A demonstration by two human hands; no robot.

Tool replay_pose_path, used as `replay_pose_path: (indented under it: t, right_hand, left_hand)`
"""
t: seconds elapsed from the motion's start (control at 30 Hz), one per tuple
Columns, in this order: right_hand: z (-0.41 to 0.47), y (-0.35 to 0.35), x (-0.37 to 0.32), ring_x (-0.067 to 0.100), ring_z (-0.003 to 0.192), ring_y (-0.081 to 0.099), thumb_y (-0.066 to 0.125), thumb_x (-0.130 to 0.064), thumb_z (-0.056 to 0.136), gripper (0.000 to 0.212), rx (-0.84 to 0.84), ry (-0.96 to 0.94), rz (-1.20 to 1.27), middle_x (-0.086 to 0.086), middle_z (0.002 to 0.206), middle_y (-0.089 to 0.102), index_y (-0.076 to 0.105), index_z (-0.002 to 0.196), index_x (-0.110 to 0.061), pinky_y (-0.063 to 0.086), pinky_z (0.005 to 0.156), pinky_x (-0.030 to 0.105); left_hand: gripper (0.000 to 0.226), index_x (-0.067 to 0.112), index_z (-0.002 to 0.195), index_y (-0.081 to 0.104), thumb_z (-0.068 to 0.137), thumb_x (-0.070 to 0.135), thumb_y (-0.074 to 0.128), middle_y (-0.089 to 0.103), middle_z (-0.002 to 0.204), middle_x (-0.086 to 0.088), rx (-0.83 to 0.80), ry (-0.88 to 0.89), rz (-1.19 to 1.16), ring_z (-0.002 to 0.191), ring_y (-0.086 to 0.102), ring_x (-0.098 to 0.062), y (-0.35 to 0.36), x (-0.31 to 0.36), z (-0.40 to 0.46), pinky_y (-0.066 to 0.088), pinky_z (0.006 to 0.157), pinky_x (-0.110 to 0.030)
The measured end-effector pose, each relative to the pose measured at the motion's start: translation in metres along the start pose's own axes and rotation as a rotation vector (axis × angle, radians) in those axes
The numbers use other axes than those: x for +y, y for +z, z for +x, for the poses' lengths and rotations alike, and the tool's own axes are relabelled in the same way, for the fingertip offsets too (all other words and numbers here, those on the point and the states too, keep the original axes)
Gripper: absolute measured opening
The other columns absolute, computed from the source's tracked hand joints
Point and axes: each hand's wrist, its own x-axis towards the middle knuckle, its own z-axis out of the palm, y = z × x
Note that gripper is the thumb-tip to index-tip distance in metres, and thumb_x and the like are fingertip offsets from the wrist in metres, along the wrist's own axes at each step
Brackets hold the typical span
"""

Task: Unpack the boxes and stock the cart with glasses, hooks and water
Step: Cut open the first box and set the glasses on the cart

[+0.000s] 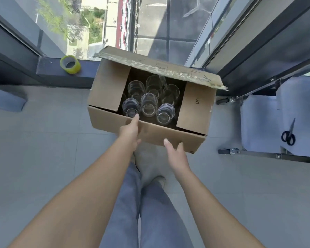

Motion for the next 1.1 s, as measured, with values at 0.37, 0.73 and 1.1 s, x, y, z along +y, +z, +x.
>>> replay_pose_path:
  t: [0.37,0.73,1.1]
  right_hand:
    - [0.056,0.005,-0.034,0.029,0.12,0.051,0.057,-0.006,0.092,0.04,0.105,0.294,0.956,0.013,0.134,0.049,0.043,0.129,-0.002,0.047,0.089,0.037]
    - [0.032,0.001,-0.049,0.032,0.127,0.029,0.077,-0.043,0.072,0.113,0.651,0.296,0.093,0.014,0.143,0.021,0.0,0.149,-0.015,0.033,0.103,0.043]
    - [0.024,-0.014,-0.102,0.02,0.126,0.036,0.05,-0.023,0.094,0.036,0.592,-0.389,-0.192,0.005,0.133,0.046,0.051,0.127,-0.008,0.026,0.103,0.028]
  left_hand:
    - [0.04,-0.004,0.125,0.047,0.088,0.01,0.059,0.058,0.105,-0.013,0.034,0.079,-0.203,0.09,0.061,-0.024,0.019,-0.011,0.035,0.051,0.083,-0.034]
    - [0.113,0.007,0.149,-0.007,0.076,0.039,0.074,-0.003,0.157,-0.014,0.511,0.552,1.048,0.143,0.009,-0.032,-0.036,0.051,0.026,0.019,0.112,-0.046]
    - [0.07,0.013,0.149,0.013,0.091,0.029,0.05,0.009,0.156,-0.01,0.185,0.988,1.564,0.143,0.006,-0.027,-0.035,0.085,0.015,0.007,0.116,-0.043]
